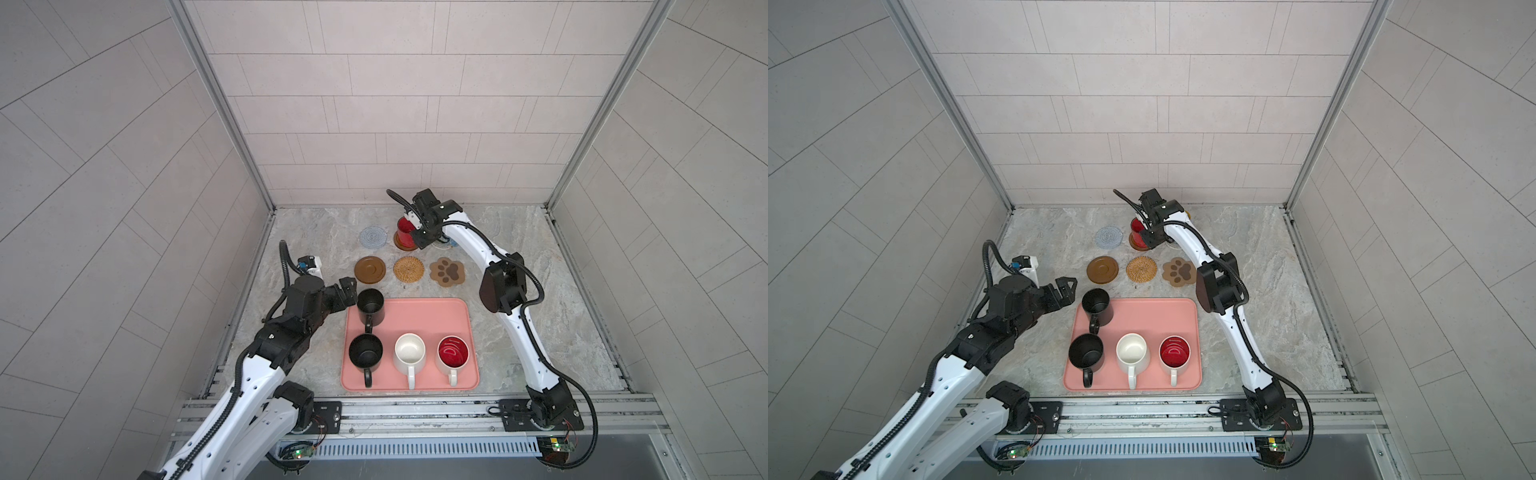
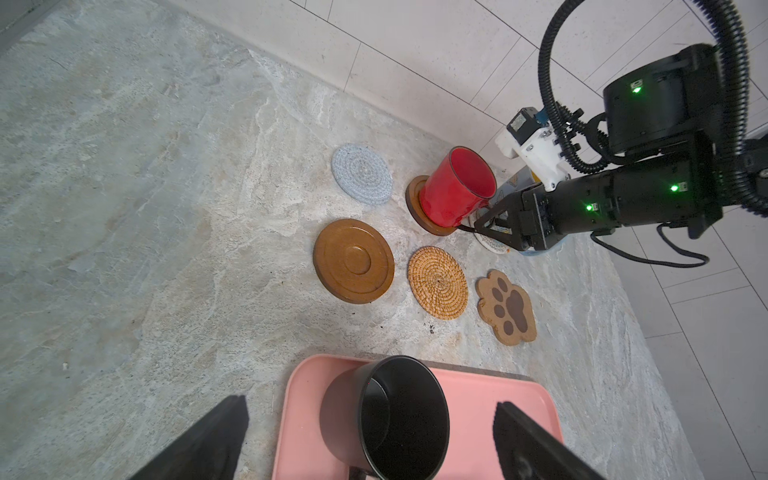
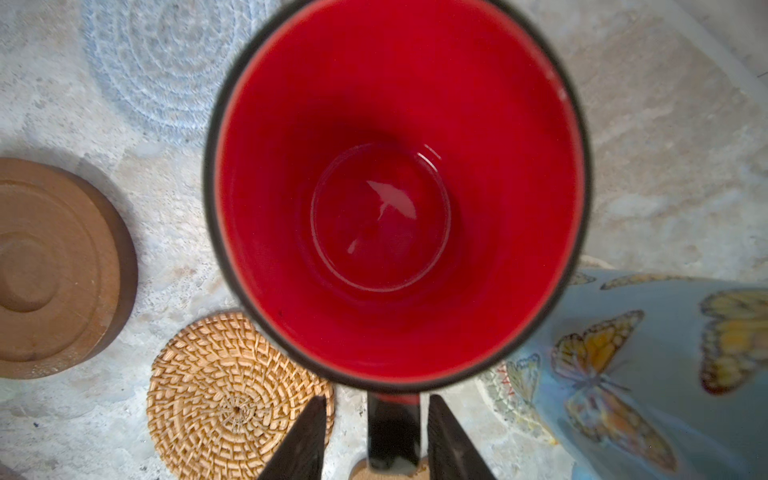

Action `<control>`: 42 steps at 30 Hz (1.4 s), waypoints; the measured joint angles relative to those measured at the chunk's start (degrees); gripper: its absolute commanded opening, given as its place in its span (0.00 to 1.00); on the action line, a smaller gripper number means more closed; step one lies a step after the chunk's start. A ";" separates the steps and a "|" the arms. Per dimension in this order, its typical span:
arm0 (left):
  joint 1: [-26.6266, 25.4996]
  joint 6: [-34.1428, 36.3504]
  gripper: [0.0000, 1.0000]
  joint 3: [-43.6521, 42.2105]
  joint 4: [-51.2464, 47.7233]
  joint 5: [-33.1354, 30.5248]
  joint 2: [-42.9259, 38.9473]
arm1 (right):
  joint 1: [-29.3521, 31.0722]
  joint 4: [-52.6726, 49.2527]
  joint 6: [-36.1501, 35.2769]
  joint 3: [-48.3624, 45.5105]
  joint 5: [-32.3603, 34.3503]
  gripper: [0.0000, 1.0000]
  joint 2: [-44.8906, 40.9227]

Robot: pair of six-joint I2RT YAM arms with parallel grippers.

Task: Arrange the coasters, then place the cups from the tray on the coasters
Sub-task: 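Open the right gripper and withdraw it while the left gripper moves over the black mug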

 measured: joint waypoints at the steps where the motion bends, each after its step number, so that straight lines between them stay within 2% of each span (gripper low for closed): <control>1: 0.00 -0.04 1.00 0.00 -0.15 -0.04 0.00 | 0.00 -0.46 0.00 0.00 0.11 0.45 -0.55; 11: 0.00 -0.09 1.00 0.50 -1.60 -0.02 0.31 | 0.00 -2.43 0.07 -2.08 1.40 0.47 -11.19; 17: 0.00 -0.04 1.00 0.50 -2.10 0.83 0.94 | 0.07 -1.95 1.38 -9.99 1.84 0.47 -19.91; 24: 0.00 0.52 0.98 0.52 -2.14 2.12 1.31 | 1.36 3.72 4.37 -33.44 2.10 0.47 -33.99; 30: 0.00 0.79 0.95 0.68 -2.47 3.98 3.21 | 2.12 9.90 11.23 -53.55 3.10 0.47 -47.82; 38: -0.61 1.18 0.93 0.79 -3.54 6.49 6.43 | 2.78 13.81 20.83 -69.64 6.03 0.47 -60.13; 42: -4.04 1.18 0.91 0.79 -4.07 6.58 7.78 | 3.02 14.56 24.70 -74.47 7.21 0.47 -64.17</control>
